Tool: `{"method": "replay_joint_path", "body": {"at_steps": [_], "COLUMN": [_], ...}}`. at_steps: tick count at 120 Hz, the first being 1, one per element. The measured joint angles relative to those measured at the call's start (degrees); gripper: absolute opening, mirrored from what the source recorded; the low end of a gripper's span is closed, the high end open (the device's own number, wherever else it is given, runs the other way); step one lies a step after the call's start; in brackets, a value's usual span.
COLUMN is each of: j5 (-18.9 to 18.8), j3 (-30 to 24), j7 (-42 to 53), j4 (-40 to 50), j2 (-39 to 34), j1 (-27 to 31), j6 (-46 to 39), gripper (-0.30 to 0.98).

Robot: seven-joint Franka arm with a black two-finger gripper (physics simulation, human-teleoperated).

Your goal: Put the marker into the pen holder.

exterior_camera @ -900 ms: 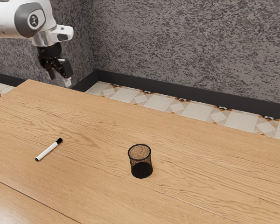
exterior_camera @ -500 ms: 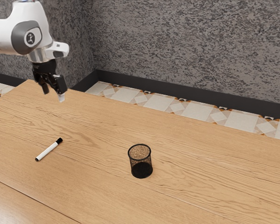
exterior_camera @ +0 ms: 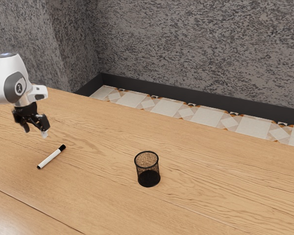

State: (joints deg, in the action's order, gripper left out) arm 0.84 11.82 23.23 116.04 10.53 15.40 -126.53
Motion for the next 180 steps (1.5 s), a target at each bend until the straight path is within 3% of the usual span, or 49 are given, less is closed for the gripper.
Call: {"method": "replay_joint_path", "body": {"at_steps": [18, 36, 124, 155, 180], "j5": [0.69, 2.83, 6.29, 8.12, 7.14], "j3": [-0.36, -0.39, -0.57, -0.48, -0.34], "j7": [2.16, 3.84, 7.99, 8.47, 8.02], "j4": [-0.05, -0.37, -5.62, -5.63, -6.15], "j2": [3.15, 7.29, 15.86, 16.47, 11.58], "j1": [-0.32, -0.60, -2.92, -2.83, -3.76], "j6": [-4.22, -6.84, -9.96, -10.05, -7.15], "gripper": [0.43, 0.31, 0.26, 0.01, -0.08]}}
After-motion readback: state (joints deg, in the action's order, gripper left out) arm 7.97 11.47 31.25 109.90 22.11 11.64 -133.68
